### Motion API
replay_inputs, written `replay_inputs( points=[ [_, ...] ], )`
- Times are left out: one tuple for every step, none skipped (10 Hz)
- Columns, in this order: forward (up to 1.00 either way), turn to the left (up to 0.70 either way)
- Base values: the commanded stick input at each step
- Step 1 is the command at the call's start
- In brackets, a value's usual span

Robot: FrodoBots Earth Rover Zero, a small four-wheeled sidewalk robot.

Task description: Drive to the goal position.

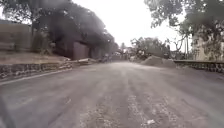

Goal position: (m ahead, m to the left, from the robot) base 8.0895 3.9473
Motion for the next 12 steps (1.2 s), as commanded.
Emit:
replay_inputs(
  points=[
    [0.70,0.00],
    [0.70,0.00],
    [0.70,0.00],
    [0.70,0.18],
    [0.70,0.27],
    [0.70,0.26],
    [0.70,0.12],
    [0.70,0.00],
    [0.70,0.00],
    [0.70,0.00],
    [0.70,0.00],
    [0.70,0.00]
  ],
)
